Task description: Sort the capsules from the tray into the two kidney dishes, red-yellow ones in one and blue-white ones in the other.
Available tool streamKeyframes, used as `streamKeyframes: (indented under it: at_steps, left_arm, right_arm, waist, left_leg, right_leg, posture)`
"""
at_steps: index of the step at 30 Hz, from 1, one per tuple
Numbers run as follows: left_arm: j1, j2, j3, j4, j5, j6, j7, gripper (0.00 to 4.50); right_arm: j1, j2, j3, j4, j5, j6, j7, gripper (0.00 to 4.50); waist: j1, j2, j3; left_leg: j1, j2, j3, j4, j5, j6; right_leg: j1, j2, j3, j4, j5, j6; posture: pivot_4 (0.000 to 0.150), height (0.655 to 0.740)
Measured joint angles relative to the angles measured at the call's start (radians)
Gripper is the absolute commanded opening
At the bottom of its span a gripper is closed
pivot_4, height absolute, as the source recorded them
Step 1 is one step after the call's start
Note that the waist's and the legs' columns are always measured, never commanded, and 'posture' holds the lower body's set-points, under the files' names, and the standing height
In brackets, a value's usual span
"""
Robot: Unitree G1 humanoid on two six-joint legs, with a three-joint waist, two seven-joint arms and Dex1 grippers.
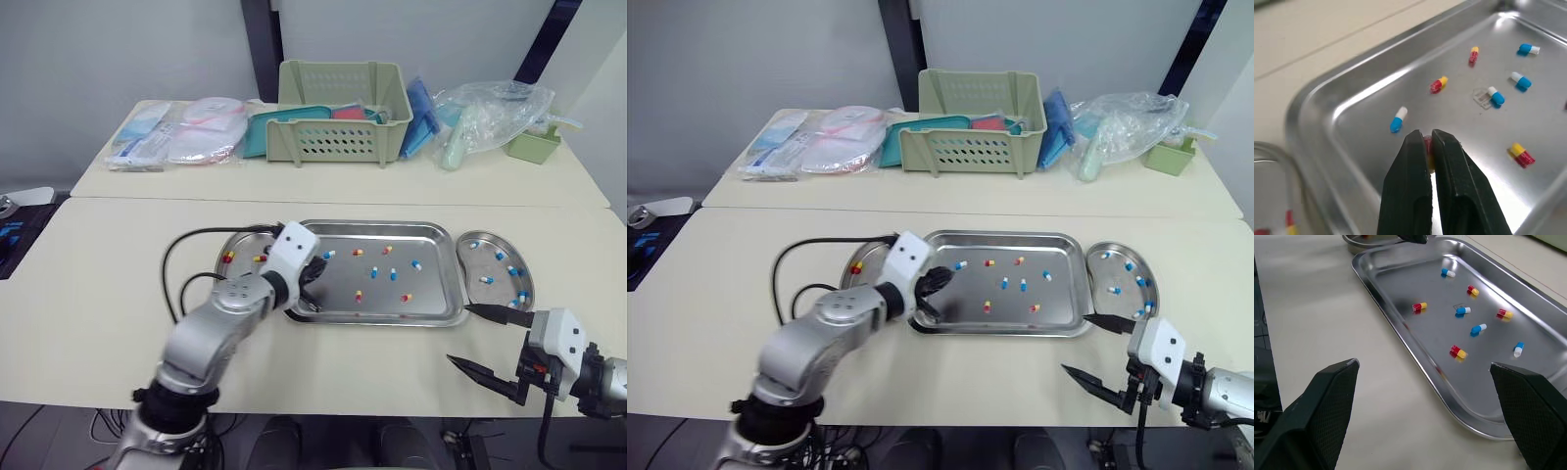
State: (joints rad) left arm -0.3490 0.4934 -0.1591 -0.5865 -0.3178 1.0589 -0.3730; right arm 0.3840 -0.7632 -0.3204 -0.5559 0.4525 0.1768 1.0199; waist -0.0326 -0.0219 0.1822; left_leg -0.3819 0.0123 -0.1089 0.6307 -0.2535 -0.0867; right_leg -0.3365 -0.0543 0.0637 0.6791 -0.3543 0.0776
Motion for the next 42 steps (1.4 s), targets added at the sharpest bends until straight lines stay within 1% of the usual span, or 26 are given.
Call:
streamKeyframes:
  at_steps: [4,5,6,8,9,12,15,19,21,22,24,30,42]
  left_arm:
    - [0.033,0.033,0.155,-0.051,-0.068,0.08,-0.034,0.05]
    - [0.05,0.059,0.205,-0.065,-0.082,0.098,-0.042,0.05]
    - [0.056,0.075,0.225,-0.068,-0.085,0.105,-0.047,0.05]
    - [0.106,0.143,0.273,-0.075,-0.083,0.094,-0.063,0.05]
    - [0.136,0.155,0.301,-0.071,-0.082,0.092,-0.069,0.05]
    - [0.184,0.155,0.359,-0.045,-0.08,0.084,-0.068,0.05]
    - [0.189,0.146,0.392,-0.031,-0.074,0.069,-0.042,0.05]
    - [0.185,0.113,0.401,-0.03,-0.074,0.064,-0.01,0.05]
    - [0.185,0.104,0.4,-0.03,-0.076,0.058,-0.007,0.6]
    - [0.184,0.096,0.401,-0.03,-0.076,0.05,-0.005,0.8]
    - [0.177,0.079,0.404,-0.03,-0.081,0.045,0.004,1.43]
    - [0.166,0.07,0.413,-0.03,-0.085,0.031,0.02,3.36]
    - [0.185,0.029,0.453,-0.032,-0.149,0.032,0.035,3.36]
  right_arm:
    - [-0.046,0.0,0.063,0.016,-0.001,-0.028,0.028,4.5]
    - [-0.077,0.001,0.093,0.02,-0.001,-0.035,0.034,4.5]
    - [-0.085,0.002,0.103,0.021,-0.001,-0.037,0.037,4.5]
    - [-0.118,0.003,0.144,0.035,-0.001,-0.038,0.048,4.5]
    - [-0.139,0.006,0.164,0.046,-0.001,-0.038,0.051,4.5]
    - [-0.201,0.021,0.222,0.066,-0.002,-0.038,0.051,4.5]
    - [-0.252,0.03,0.266,0.09,-0.005,-0.038,0.05,4.5]
    - [-0.26,0.033,0.291,0.103,-0.01,-0.038,0.047,4.5]
    - [-0.26,0.033,0.296,0.103,-0.01,-0.038,0.047,4.5]
    - [-0.26,0.033,0.297,0.104,-0.01,-0.038,0.047,4.5]
    - [-0.26,0.033,0.297,0.104,-0.01,-0.038,0.044,4.5]
    - [-0.26,0.033,0.297,0.104,-0.01,-0.038,0.042,4.5]
    - [-0.27,0.029,0.296,0.11,-0.01,-0.038,0.027,4.5]
  waist:
    - [0.004,-0.001,0.001]
    - [0.002,-0.001,0.001]
    - [0.001,-0.001,0.001]
    - [0.0,-0.001,0.001]
    - [0.0,-0.001,0.001]
    - [0.002,-0.002,0.001]
    - [0.008,-0.002,0.001]
    - [0.007,-0.002,0.001]
    - [0.006,-0.002,0.001]
    - [0.006,-0.002,0.001]
    - [0.005,-0.002,0.001]
    - [0.004,-0.002,0.001]
    - [0.004,-0.002,0.001]
  left_leg:
    - [0.0,0.0,-0.001,0.001,0.0,0.0]
    - [0.0,0.0,-0.001,0.001,0.0,0.0]
    - [0.0,0.0,-0.001,0.0,0.0,0.0]
    - [0.0,0.0,-0.001,0.0,0.0,0.0]
    - [0.0,0.0,0.0,0.0,0.0,0.0]
    - [0.0,0.0,-0.001,0.0,0.0,0.0]
    - [-0.001,0.0,-0.001,0.001,0.0,0.0]
    - [-0.001,0.0,-0.001,0.0,0.0,0.0]
    - [-0.001,0.0,-0.002,0.0,0.0,0.0]
    - [-0.001,0.0,-0.001,0.0,0.0,0.0]
    - [-0.001,0.0,-0.001,0.0,0.0,0.0]
    - [-0.001,0.0,-0.001,0.0,0.0,0.0]
    - [-0.001,0.0,-0.001,0.0,0.0,0.0]
  right_leg:
    - [0.0,0.0,-0.001,0.0,0.0,0.0]
    - [0.0,0.0,-0.001,0.0,0.0,0.0]
    - [0.0,0.0,0.0,0.0,0.0,0.0]
    - [0.0,0.0,0.0,0.0,0.0,0.0]
    - [0.0,0.0,0.0,0.0,0.0,0.0]
    - [0.0,0.0,-0.001,0.0,0.0,0.0]
    - [0.0,0.0,-0.001,0.0,0.0,0.0]
    - [-0.001,-0.001,-0.001,0.0,0.0,0.0]
    - [-0.001,0.0,-0.001,0.0,0.0,0.0]
    - [-0.001,0.0,-0.001,0.0,0.0,0.0]
    - [-0.001,0.0,-0.001,0.0,0.0,0.0]
    - [-0.001,0.0,-0.001,0.0,0.0,0.0]
    - [-0.001,0.0,-0.001,0.0,0.0,0.0]
  posture:
    - [0.15,0.74]
    - [0.15,0.74]
    - [0.15,0.74]
    - [0.15,0.74]
    - [0.15,0.74]
    - [0.15,0.74]
    - [0.15,0.74]
    - [0.15,0.74]
    - [0.15,0.74]
    - [0.15,0.74]
    - [0.15,0.74]
    - [0.15,0.74]
    - [0.15,0.74]
